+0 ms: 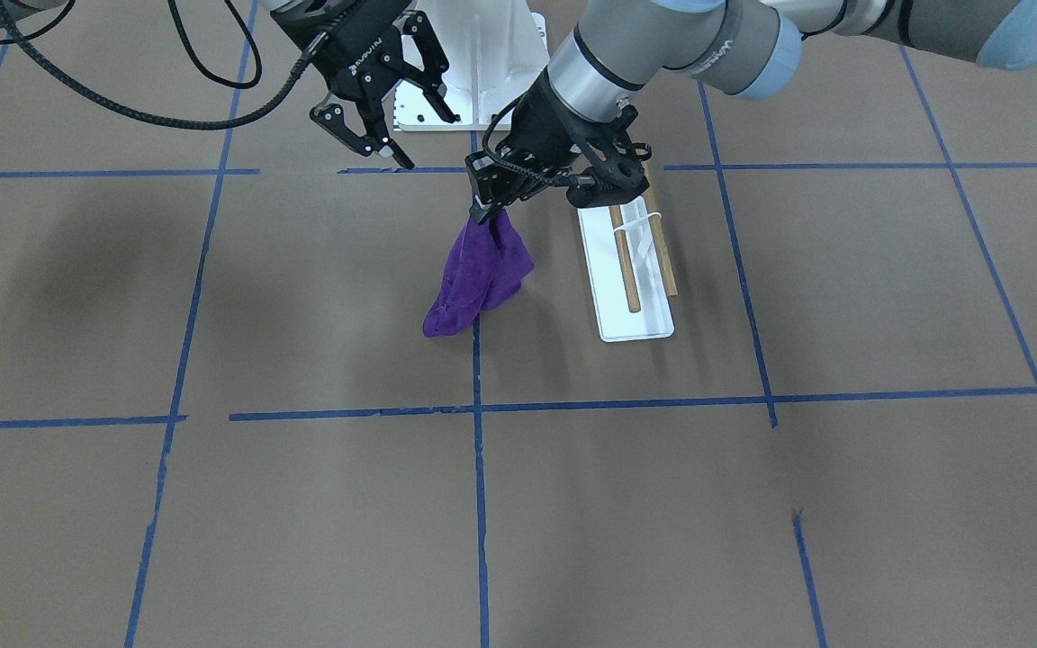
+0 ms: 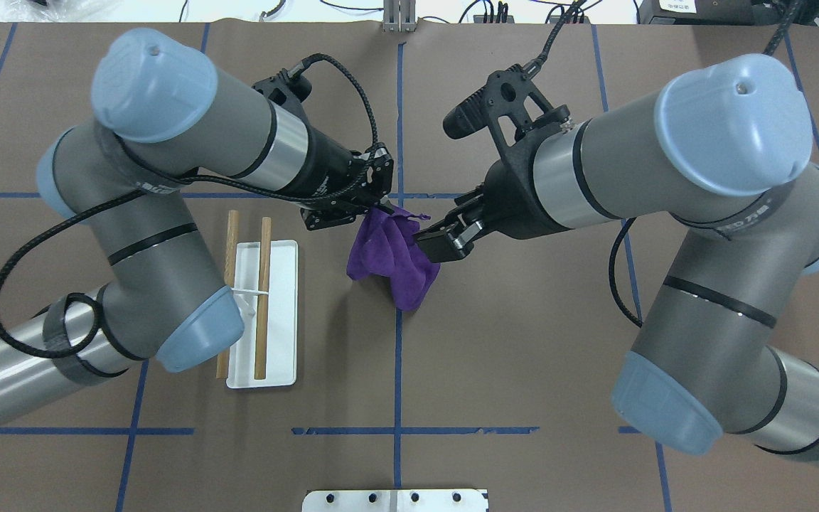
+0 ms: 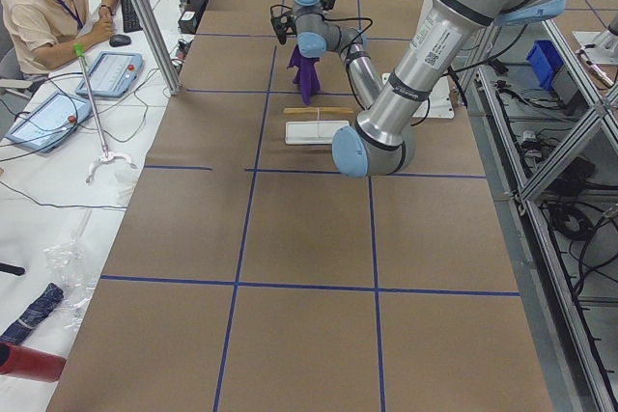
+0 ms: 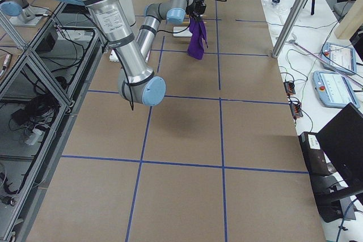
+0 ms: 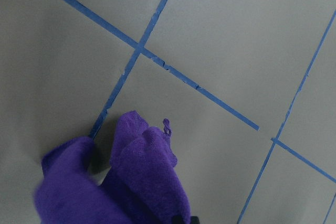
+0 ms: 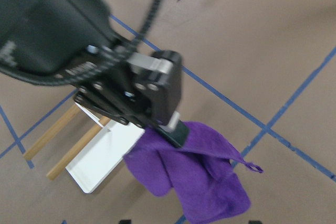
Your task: Hang towel on rack
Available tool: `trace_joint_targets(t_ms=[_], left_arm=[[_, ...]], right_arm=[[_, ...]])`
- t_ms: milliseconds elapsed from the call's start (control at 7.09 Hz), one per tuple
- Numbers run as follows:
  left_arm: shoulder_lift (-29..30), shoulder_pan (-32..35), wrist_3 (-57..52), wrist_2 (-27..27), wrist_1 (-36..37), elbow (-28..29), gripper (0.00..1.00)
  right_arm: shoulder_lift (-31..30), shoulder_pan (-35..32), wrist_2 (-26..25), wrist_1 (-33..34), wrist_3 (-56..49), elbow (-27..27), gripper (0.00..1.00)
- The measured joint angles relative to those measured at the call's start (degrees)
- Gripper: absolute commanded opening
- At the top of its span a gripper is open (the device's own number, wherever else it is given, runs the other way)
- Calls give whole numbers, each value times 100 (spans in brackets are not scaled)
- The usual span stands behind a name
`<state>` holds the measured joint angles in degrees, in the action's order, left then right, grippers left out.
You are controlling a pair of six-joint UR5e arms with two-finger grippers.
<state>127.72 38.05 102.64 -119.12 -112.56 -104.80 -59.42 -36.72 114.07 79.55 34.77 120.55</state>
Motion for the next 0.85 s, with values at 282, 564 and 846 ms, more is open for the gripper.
trace_joint_targets(t_ms=[282, 564, 846], left_arm=[[-540, 244, -690, -45, 30, -630, 0], [-1211, 363, -1583, -63, 32, -1178, 0], [-1940, 383, -2324, -65, 9, -1534, 0]], right_arm=[[-414, -688, 599, 432, -45, -105, 100], [-762, -1355, 861, 1236, -855, -273, 100], [-1287, -1979, 842, 1894, -2150, -392, 100]])
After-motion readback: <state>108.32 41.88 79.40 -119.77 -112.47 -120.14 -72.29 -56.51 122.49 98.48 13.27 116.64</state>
